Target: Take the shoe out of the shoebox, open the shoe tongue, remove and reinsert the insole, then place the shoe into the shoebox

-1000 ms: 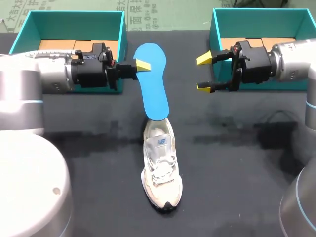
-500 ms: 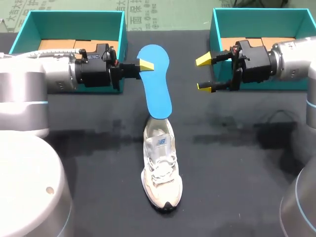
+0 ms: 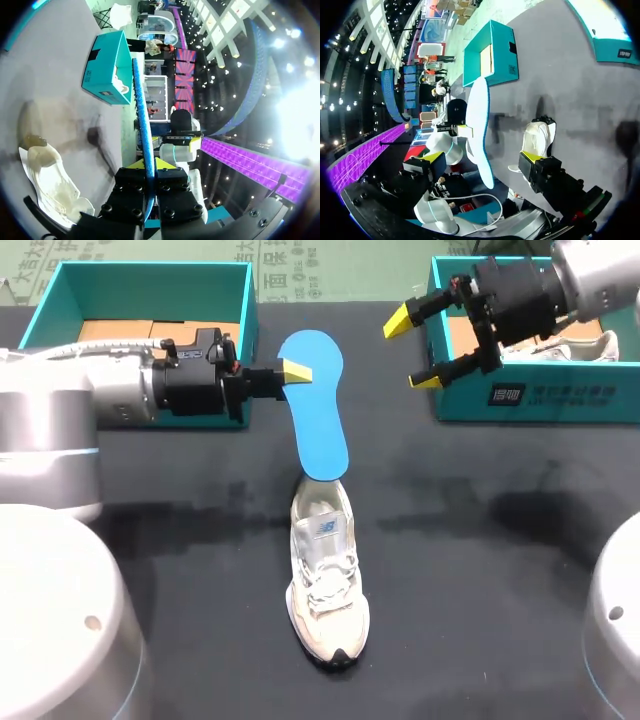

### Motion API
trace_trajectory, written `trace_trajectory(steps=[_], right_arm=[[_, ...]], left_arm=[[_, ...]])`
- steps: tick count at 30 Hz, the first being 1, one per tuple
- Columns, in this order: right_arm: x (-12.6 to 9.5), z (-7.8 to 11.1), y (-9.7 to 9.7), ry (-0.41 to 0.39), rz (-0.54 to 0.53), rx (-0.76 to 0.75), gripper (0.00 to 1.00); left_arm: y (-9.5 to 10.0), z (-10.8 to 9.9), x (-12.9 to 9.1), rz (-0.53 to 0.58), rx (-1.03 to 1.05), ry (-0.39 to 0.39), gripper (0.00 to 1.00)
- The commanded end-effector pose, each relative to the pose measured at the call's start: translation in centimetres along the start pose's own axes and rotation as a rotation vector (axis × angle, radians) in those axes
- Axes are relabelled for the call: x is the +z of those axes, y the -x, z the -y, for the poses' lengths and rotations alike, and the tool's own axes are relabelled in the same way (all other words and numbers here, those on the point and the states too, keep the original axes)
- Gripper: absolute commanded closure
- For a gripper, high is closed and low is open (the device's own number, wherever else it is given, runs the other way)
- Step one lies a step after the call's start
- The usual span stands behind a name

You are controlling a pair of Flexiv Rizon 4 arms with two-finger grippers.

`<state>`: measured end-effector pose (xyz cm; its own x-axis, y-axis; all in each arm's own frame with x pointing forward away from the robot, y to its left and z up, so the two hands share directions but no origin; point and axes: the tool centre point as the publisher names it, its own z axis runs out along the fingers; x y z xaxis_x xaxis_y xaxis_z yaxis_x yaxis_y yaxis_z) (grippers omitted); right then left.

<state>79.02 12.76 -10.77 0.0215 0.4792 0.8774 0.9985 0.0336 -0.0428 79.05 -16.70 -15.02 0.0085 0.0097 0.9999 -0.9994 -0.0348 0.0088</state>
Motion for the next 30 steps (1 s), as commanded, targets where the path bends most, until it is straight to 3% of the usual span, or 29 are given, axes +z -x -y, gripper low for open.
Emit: trace_trajectory(steps=[1, 11, 30], right_arm=[[-0.1, -0.6, -1.9, -0.011, 0.308, 0.022, 0.00], [1.0, -0.9, -4.8, -0.003, 0.591, 0.072, 0.00], [3.4, -1.1, -7.9, 0.018, 0.864, 0.116, 0.00]], left_arm=[[0.0, -0.1, -0.1, 0.003, 0.000, 0.000, 1.00], [0.0, -0.1, -0.1, 0.003, 0.000, 0.000, 1.00], [0.0, -0.1, -0.1, 0.003, 0.000, 0.000, 1.00]])
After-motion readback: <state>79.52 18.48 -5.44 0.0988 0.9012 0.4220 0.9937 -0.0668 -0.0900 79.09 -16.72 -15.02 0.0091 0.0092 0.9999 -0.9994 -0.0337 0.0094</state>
